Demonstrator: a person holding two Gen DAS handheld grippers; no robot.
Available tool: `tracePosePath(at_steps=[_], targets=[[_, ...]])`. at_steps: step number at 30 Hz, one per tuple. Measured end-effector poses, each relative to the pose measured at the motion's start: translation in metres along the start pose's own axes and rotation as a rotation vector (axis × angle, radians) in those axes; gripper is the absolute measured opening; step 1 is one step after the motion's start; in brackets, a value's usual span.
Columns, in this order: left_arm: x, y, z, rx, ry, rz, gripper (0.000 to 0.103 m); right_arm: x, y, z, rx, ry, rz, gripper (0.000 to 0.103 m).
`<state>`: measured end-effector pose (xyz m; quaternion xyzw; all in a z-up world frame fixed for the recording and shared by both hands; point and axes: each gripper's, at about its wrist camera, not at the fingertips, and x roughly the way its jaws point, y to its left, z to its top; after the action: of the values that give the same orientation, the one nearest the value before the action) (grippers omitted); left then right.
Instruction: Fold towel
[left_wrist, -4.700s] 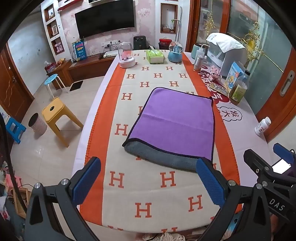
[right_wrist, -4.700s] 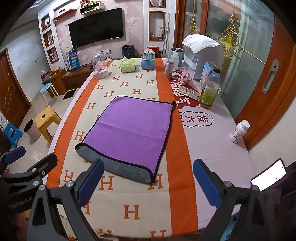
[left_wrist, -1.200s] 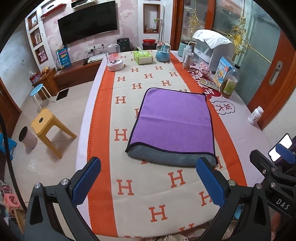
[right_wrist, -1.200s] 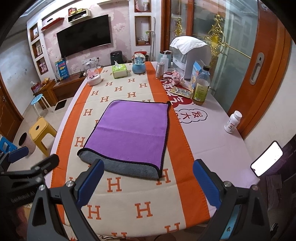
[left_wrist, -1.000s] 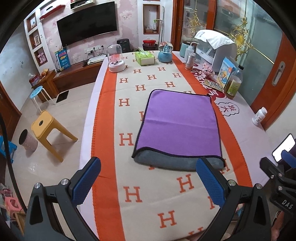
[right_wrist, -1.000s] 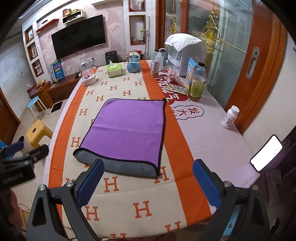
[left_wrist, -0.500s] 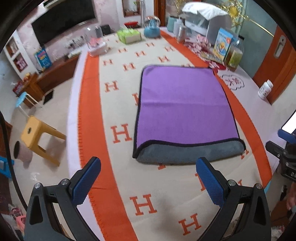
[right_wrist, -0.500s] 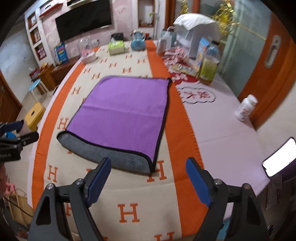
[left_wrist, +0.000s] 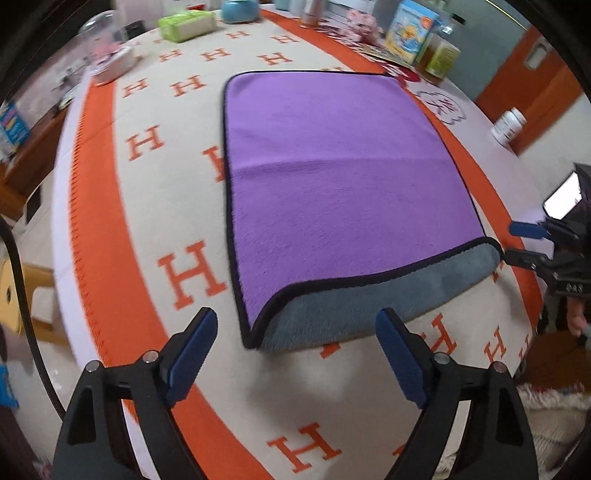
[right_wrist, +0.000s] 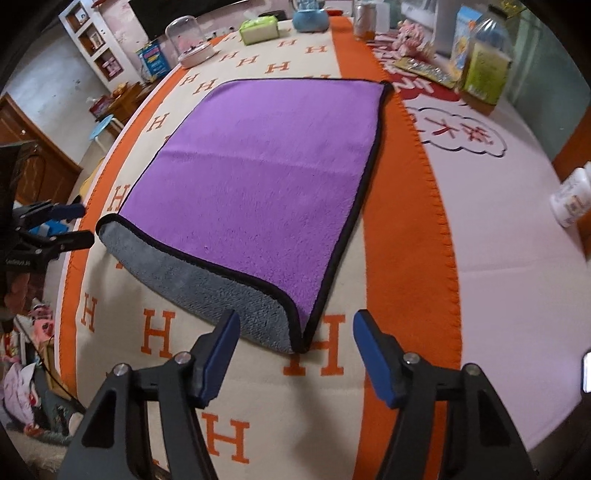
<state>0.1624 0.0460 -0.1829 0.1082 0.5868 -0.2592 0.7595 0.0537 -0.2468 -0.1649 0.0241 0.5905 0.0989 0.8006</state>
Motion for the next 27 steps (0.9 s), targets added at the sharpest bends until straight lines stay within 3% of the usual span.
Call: tracePosePath(at_steps=[3, 10, 15, 27], targets=[[0.007, -0.001, 0.007, 0.051, 0.021, -0.046, 0.073, 0.007, -0.001, 0.002, -0.029, 0.026, 0.043, 0.055], [0.021, -0.007, 0.019, 0.155, 0.069, -0.107, 0.069, 0.019, -0.003, 0.010, -0.069, 0.072, 0.132, 0.049], [0.030, -0.004, 0.024, 0.172, 0.107, -0.140, 0.055, 0.026, -0.007, 0.016, -0.071, 0.100, 0.194, 0.044], [0.039, 0.015, 0.027, 0.180, 0.164, -0.164, 0.053, 0.032, -0.006, 0.015, -0.101, 0.144, 0.243, 0.036]])
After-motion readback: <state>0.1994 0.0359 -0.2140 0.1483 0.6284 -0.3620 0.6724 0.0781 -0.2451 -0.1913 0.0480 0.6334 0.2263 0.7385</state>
